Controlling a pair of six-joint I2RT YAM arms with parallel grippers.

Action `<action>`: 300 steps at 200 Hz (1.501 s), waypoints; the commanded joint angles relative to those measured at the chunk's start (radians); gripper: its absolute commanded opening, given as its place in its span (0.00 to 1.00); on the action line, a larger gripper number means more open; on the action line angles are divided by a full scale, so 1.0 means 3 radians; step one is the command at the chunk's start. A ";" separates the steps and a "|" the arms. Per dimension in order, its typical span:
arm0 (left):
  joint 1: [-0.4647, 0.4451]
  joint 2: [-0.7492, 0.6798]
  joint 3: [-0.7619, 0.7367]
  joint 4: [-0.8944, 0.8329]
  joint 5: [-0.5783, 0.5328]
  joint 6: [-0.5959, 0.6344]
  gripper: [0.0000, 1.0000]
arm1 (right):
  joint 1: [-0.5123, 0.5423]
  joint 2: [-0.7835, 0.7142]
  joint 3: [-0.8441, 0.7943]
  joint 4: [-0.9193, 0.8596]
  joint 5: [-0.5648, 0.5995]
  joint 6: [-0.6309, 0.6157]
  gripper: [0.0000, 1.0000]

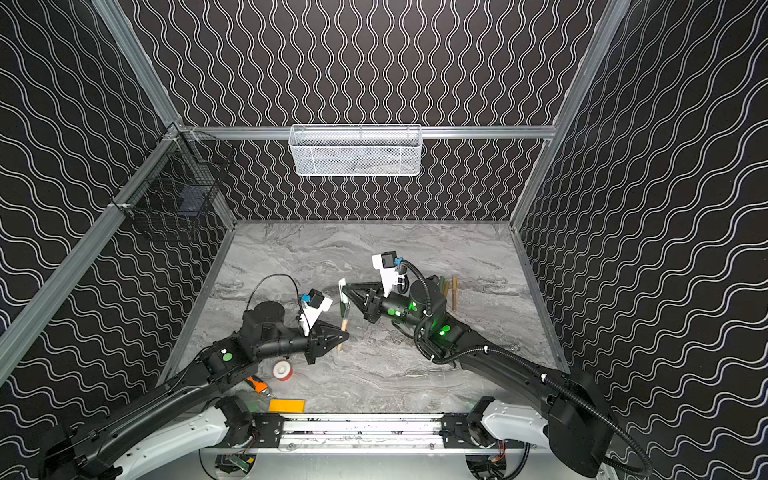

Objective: Insert the pens into the pen caps
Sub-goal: 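Bring the light-green cap above the pencil tip held by the left gripper, then push the light-green cap down onto the pencil tip with the right gripper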

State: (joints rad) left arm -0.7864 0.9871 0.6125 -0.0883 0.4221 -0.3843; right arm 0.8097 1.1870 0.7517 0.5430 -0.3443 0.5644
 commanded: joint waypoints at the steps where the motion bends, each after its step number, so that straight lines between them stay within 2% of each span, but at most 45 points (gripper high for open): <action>1: -0.0003 -0.0033 -0.0007 0.0121 -0.0057 0.0077 0.00 | 0.0009 -0.0022 0.0002 0.0152 0.0079 -0.0024 0.14; 88: -0.0005 -0.0064 -0.0003 0.0087 -0.0101 0.0090 0.00 | 0.0021 -0.0073 0.0047 0.0053 0.0092 -0.0116 0.14; 219: 0.0000 -0.0193 -0.0013 0.0108 -0.0210 0.0110 0.00 | 0.0103 0.0012 -0.0038 0.0224 0.0059 -0.0050 0.13; 274: 0.0001 -0.0290 -0.0068 0.0299 -0.0195 0.0095 0.00 | 0.0186 0.0000 -0.0198 0.0542 0.0162 0.0082 0.14; 300: -0.0001 -0.0302 -0.0060 0.0383 -0.0201 0.0098 0.00 | 0.0309 -0.0011 -0.0344 0.0800 0.0374 0.0144 0.14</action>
State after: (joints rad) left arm -0.7856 0.9005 0.5926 -0.0910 0.3679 -0.3641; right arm 0.8757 1.1866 0.6815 0.7090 -0.2794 0.5735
